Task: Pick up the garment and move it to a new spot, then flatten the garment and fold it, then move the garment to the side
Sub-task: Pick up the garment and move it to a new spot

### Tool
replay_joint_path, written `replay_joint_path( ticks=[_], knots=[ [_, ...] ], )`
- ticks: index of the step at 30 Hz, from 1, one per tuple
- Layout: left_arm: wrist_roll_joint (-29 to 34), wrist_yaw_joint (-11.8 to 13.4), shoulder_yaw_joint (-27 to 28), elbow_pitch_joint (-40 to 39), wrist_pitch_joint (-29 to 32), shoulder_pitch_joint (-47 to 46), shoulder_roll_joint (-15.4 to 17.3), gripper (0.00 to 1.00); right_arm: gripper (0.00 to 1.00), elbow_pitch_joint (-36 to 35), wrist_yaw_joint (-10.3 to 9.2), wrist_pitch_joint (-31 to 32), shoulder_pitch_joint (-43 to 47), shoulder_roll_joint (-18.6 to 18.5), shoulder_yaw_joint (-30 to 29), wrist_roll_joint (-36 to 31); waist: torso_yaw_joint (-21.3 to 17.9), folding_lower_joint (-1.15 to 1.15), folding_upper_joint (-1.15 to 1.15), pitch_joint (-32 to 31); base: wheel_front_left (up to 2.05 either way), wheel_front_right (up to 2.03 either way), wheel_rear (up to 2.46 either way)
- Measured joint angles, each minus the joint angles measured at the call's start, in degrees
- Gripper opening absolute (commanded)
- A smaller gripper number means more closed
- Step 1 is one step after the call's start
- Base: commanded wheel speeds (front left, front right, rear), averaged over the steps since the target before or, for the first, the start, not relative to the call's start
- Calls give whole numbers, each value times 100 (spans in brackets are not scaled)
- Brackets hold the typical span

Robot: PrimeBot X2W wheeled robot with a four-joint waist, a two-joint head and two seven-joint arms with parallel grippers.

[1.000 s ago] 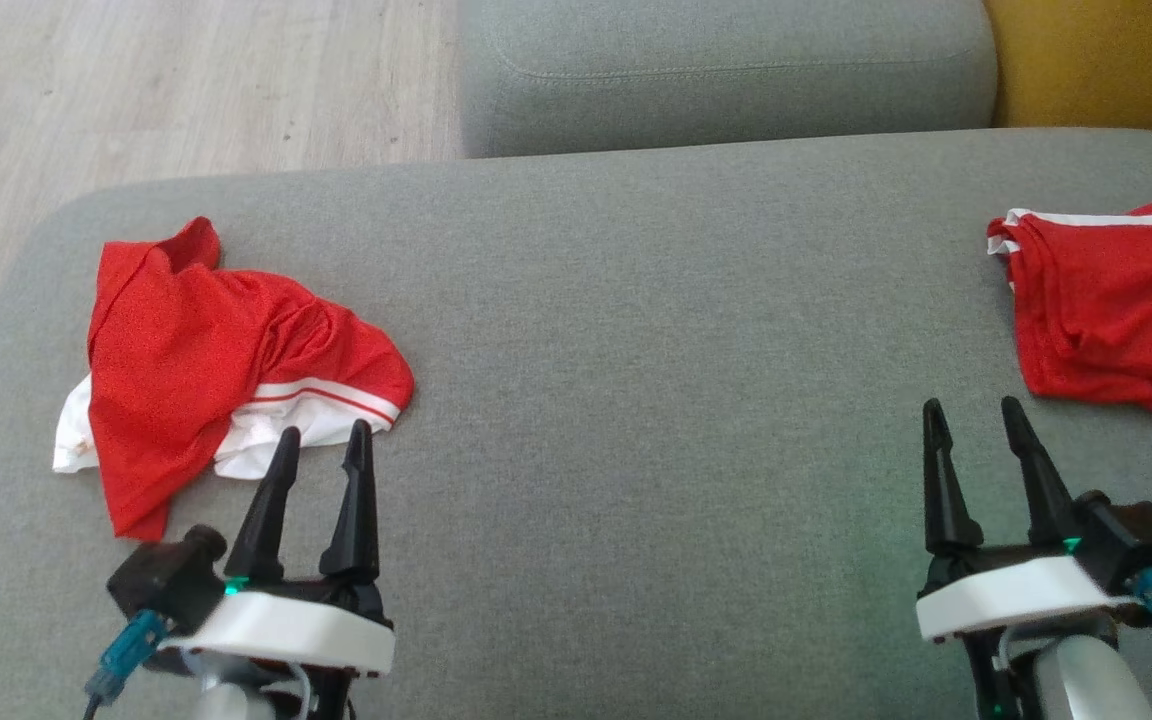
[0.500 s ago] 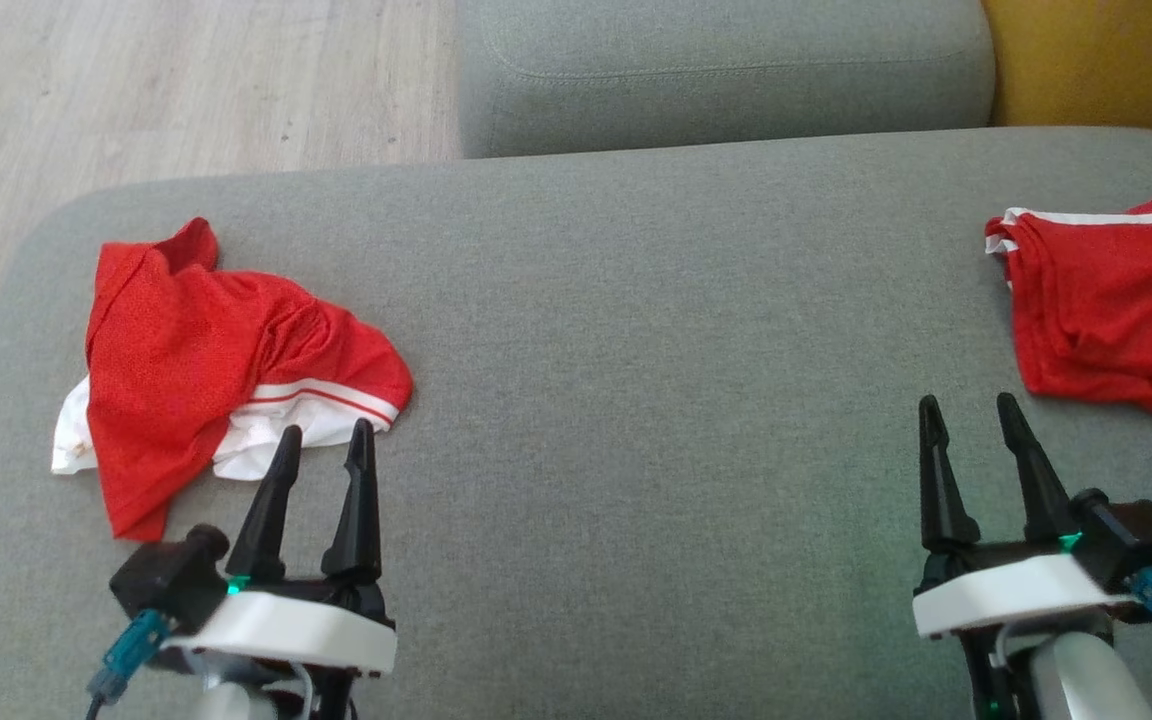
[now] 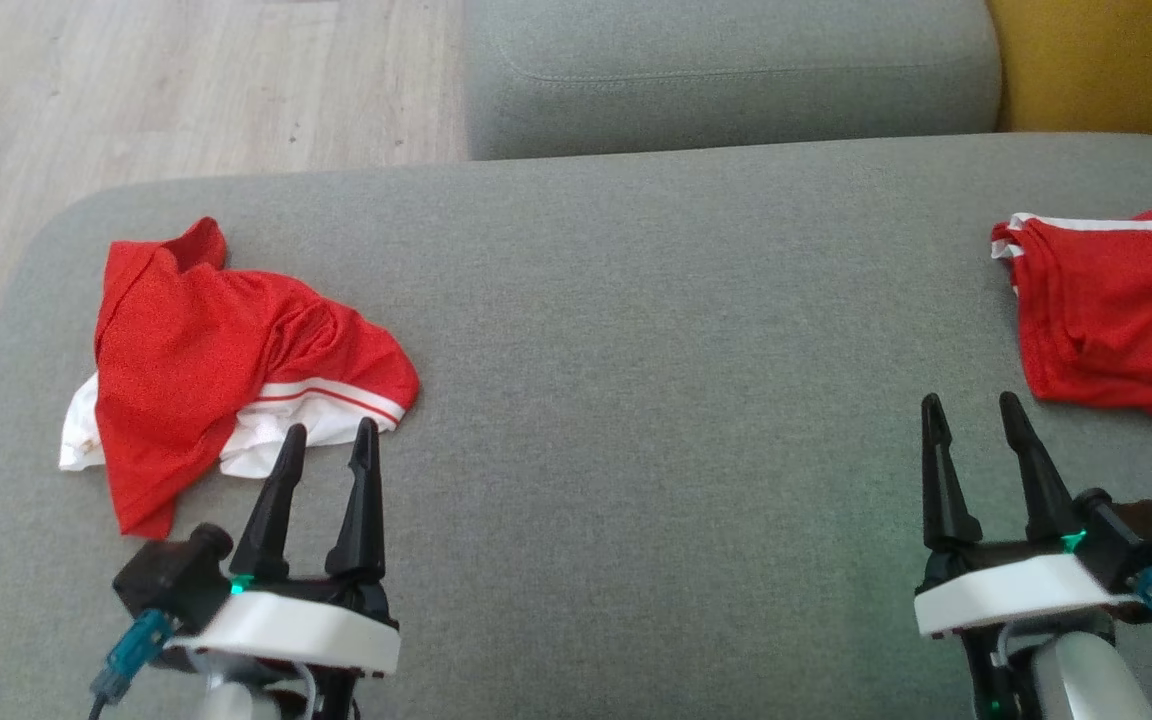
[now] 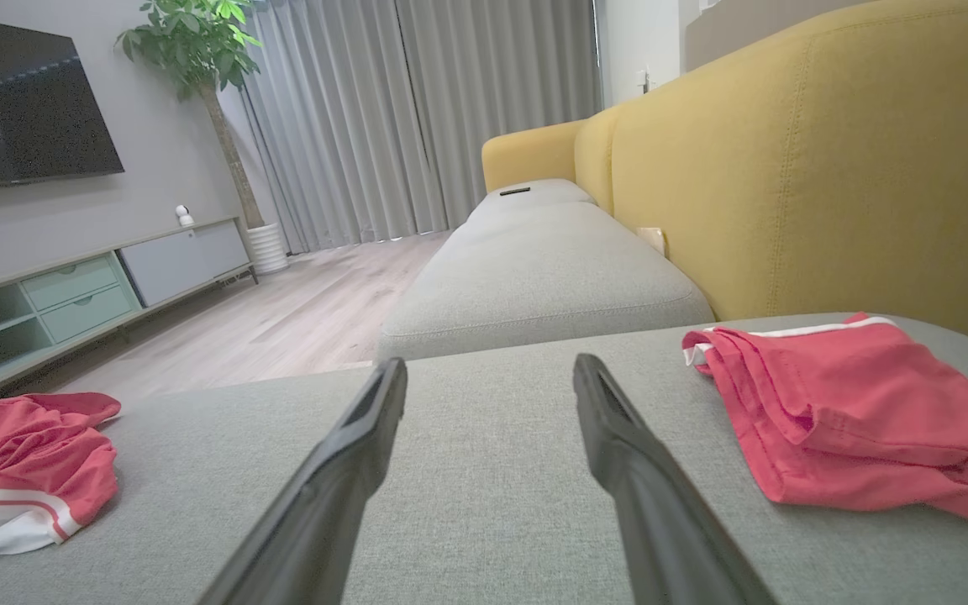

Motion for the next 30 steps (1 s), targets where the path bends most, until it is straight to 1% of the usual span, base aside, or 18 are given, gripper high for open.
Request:
replay_joint_path(
  ticks=[6,11,18,30],
  knots=[
    [0,0,-12,13,0,0,0,100,100,7,0,-5,1,0,8,2,113,0,0,-40,0,0,0],
    [1,7,12,36,0,1,0,100,100,19,0,-14,3,0,111,32,353,0,0,-71,0,0,0],
    [62,13,112,69,0,0,0,100,100,30,0,-14,4,2,335,104,772,0,0,-69,0,0,0],
    [177,5,467,107,0,3,5,100,100,82,0,-14,6,2,712,290,1553,0,0,-106,0,0,0]
  ],
)
